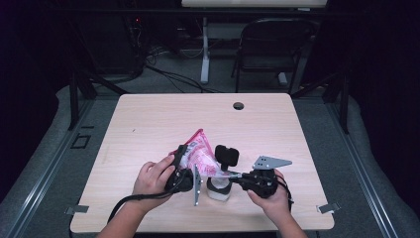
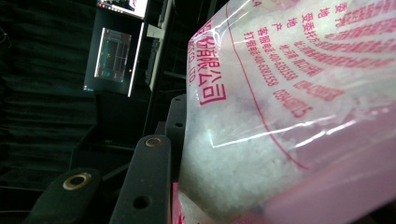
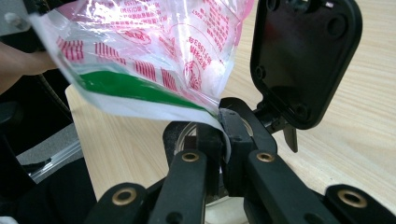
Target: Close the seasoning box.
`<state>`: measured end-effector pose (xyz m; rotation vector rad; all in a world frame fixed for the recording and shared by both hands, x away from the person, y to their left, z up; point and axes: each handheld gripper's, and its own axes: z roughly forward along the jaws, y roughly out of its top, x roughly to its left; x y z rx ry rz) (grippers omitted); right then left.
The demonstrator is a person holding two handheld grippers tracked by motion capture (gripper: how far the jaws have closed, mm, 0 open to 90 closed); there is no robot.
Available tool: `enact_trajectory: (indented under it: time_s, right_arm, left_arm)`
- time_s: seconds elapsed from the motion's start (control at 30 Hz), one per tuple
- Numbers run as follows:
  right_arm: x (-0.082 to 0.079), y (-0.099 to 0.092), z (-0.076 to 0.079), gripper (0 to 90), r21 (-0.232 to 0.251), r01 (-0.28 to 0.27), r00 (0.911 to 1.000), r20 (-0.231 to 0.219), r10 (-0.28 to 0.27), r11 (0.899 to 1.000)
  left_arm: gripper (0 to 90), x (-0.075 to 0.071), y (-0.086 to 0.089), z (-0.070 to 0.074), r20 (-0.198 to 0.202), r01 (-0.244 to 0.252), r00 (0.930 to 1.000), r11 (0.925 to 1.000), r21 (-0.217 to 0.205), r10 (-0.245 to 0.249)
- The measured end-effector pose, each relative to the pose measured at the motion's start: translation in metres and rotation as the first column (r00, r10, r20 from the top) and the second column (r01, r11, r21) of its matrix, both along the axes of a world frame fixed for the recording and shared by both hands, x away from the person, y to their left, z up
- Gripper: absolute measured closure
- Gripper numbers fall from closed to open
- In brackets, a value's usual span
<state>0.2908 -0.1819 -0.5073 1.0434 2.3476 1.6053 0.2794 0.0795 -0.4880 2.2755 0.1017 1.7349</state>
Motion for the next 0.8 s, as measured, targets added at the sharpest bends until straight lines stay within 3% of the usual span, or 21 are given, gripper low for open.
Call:
enact_trajectory:
  time_s: [0.8]
  right_arm:
    - [-0.004, 0.0, 0.0076, 78.2, -0.001, -0.01, 0.9987, 0.049, 0.01, 1.0]
  left_arm:
    - [70.5, 0.0001, 0.0026, -0.0004, -0.011, 0.004, 0.9999, 0.9999, 0.016, -0.004]
